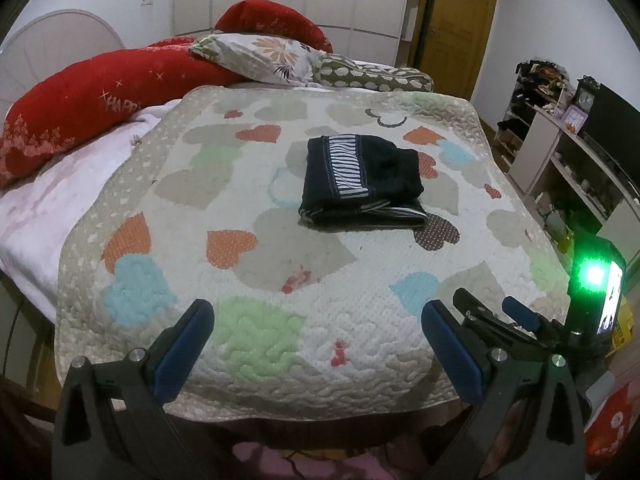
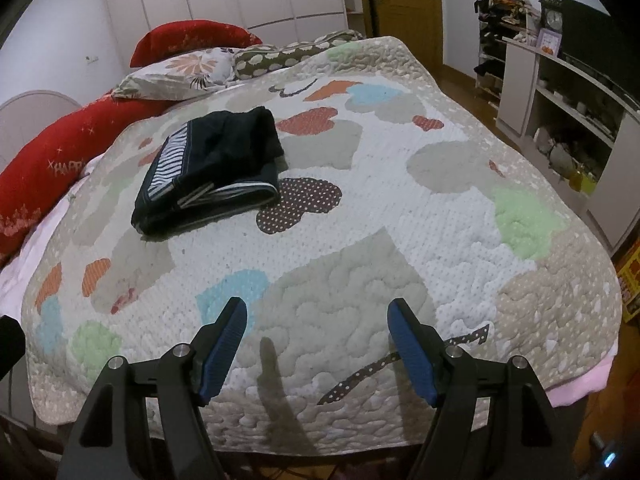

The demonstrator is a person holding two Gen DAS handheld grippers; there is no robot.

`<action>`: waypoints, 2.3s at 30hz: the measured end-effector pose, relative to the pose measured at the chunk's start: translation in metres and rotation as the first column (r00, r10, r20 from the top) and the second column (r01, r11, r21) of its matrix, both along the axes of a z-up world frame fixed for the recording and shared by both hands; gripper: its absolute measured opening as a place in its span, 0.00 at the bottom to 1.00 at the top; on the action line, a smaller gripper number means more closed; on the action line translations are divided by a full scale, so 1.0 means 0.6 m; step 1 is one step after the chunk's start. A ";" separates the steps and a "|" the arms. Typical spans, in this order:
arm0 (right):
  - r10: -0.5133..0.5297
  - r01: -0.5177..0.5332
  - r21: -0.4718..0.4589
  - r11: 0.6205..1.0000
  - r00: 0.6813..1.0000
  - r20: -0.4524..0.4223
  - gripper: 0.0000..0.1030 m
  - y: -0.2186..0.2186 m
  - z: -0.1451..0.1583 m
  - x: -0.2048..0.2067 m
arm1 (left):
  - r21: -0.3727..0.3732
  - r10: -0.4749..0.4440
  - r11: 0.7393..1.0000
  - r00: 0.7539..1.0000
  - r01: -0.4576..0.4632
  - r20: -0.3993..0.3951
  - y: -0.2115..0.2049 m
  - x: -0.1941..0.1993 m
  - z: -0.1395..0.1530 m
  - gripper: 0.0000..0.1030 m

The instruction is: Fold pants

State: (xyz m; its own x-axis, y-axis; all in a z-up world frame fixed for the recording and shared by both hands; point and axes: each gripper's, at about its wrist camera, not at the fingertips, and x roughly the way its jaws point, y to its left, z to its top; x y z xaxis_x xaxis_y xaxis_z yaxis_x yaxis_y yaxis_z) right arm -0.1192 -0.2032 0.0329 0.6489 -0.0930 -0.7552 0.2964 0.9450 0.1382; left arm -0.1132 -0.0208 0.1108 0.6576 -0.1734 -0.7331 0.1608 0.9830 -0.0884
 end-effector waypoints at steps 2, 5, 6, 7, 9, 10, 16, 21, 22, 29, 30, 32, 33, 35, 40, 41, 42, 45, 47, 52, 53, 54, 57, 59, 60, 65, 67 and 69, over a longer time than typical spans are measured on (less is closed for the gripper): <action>0.003 -0.003 -0.002 1.000 1.000 0.002 0.75 0.001 0.000 0.000 | 0.013 0.009 1.000 1.000 -0.009 -0.002 -0.001 0.001 -0.001 1.00; 0.012 -0.012 -0.007 1.000 1.000 -0.004 0.75 0.005 -0.004 0.002 | 0.039 0.028 0.999 0.999 -0.028 -0.016 -0.001 0.005 -0.007 1.00; 0.014 -0.014 -0.008 1.000 1.000 -0.006 0.76 0.007 -0.005 0.002 | 0.044 0.035 0.998 0.999 -0.034 -0.022 0.000 0.006 -0.009 1.00; 0.018 -0.018 -0.010 1.000 1.000 -0.010 0.76 0.009 -0.006 0.003 | 0.051 0.042 0.998 0.999 -0.041 -0.025 0.000 0.007 -0.011 1.00; 0.023 -0.024 -0.014 1.000 1.000 -0.016 0.76 0.012 -0.008 0.004 | 0.055 0.048 0.997 0.999 -0.047 -0.024 0.002 0.007 -0.010 1.00; 0.025 -0.026 -0.015 1.000 1.000 -0.018 0.76 0.013 -0.008 0.005 | 0.055 0.050 0.997 0.999 -0.048 -0.023 0.003 0.007 -0.010 1.00; 0.036 -0.037 -0.027 0.999 0.999 -0.022 0.76 0.021 -0.009 0.005 | 0.062 0.050 0.997 0.999 -0.049 -0.015 0.001 0.006 -0.008 1.00; 0.040 -0.041 -0.030 0.999 0.999 -0.031 0.76 0.023 -0.012 0.007 | 0.063 0.055 0.997 0.998 -0.053 -0.031 0.002 0.008 -0.011 1.00; 0.041 -0.043 -0.030 0.999 0.999 -0.035 0.76 0.023 -0.013 0.008 | 0.063 0.055 0.997 0.998 -0.052 -0.034 0.002 0.009 -0.012 1.00; 0.044 -0.046 -0.031 0.998 0.998 -0.048 0.76 0.024 -0.017 0.010 | 0.062 0.053 0.997 0.997 -0.050 -0.051 0.005 0.014 -0.018 1.00; 0.045 -0.046 -0.032 0.998 0.998 -0.049 0.76 0.025 -0.017 0.010 | 0.062 0.053 0.997 0.997 -0.050 -0.053 0.005 0.014 -0.018 1.00; 0.047 -0.048 -0.033 0.998 0.998 -0.052 0.76 0.026 -0.018 0.011 | 0.061 0.054 0.997 0.997 -0.050 -0.055 0.006 0.016 -0.019 1.00; 0.048 -0.050 -0.034 0.998 0.997 -0.053 0.76 0.026 -0.018 0.011 | 0.061 0.054 0.997 0.997 -0.050 -0.056 0.006 0.016 -0.019 1.00; 0.050 -0.052 -0.036 0.998 0.997 -0.054 0.76 0.028 -0.018 0.012 | 0.062 0.053 0.997 0.997 -0.050 -0.055 0.006 0.016 -0.019 1.00; 0.051 -0.053 -0.037 0.998 0.997 -0.057 0.76 0.029 -0.020 0.013 | 0.058 0.054 0.997 0.996 -0.050 -0.065 0.008 0.016 -0.024 1.00; 0.051 -0.053 -0.037 0.998 0.997 -0.058 0.76 0.029 -0.020 0.013 | 0.056 0.053 0.997 0.996 -0.050 -0.068 0.008 0.017 -0.026 1.00; 0.052 -0.054 -0.037 0.998 0.997 -0.059 0.76 0.029 -0.021 0.013 | 0.054 0.054 0.997 0.996 -0.050 -0.072 0.009 0.017 -0.027 1.00; 0.054 -0.057 -0.036 0.998 0.996 -0.064 0.76 0.029 -0.024 0.014 | 0.051 0.055 0.997 0.995 -0.050 -0.085 0.009 0.019 -0.032 1.00; 0.056 -0.058 -0.035 0.998 0.996 -0.067 0.76 0.029 -0.026 0.015 | 0.049 0.057 0.997 0.994 -0.052 -0.092 0.010 0.021 -0.034 1.00; 0.060 -0.062 -0.037 0.997 0.996 -0.073 0.76 0.030 -0.028 0.014 | 0.048 0.058 0.997 0.993 -0.053 -0.102 0.010 0.023 -0.037 1.00; 0.060 -0.063 -0.037 0.997 0.995 -0.074 0.76 0.031 -0.028 0.015 | 0.048 0.058 0.997 0.993 -0.053 -0.104 0.010 0.023 -0.038 1.00; 0.061 -0.064 -0.036 0.997 0.995 -0.076 0.76 0.031 -0.029 0.015 | 0.048 0.058 0.997 0.993 -0.053 -0.108 0.010 0.023 -0.039 1.00; 0.063 -0.067 -0.037 0.997 0.995 -0.080 0.76 0.032 -0.031 0.015 | 0.048 0.057 0.998 0.992 -0.052 -0.116 0.009 0.024 -0.042 1.00; 0.065 -0.068 -0.038 0.997 0.995 -0.082 0.76 0.033 -0.031 0.015 | 0.047 0.058 0.998 0.991 -0.053 -0.121 0.010 0.025 -0.044 1.00; 0.066 -0.069 -0.039 0.997 0.994 -0.083 0.76 0.033 -0.032 0.015 | 0.045 0.059 0.998 0.990 -0.054 -0.124 0.011 0.025 -0.045 1.00; 0.069 -0.073 -0.042 0.996 0.994 -0.085 0.76 0.034 -0.033 0.016 | 0.040 0.061 0.998 0.989 -0.056 -0.136 0.013 0.027 -0.049 1.00; 0.072 -0.076 -0.043 0.996 0.994 -0.086 0.77 0.035 -0.034 0.016 | 0.039 0.059 0.998 0.989 -0.055 -0.138 0.013 0.028 -0.050 1.00; 0.073 -0.077 -0.044 0.996 0.994 -0.087 0.77 0.035 -0.034 0.017 | 0.039 0.060 0.998 0.989 -0.055 -0.138 0.013 0.028 -0.050 1.00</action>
State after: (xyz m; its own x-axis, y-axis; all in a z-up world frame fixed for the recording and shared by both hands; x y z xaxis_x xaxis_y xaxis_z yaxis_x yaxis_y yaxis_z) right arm -0.1093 -0.1821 0.0126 0.5892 -0.0836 -0.8036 0.2332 0.9699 0.0700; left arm -0.0967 -0.0130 0.0807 0.5568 -0.1106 -0.8233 0.0923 0.9932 -0.0710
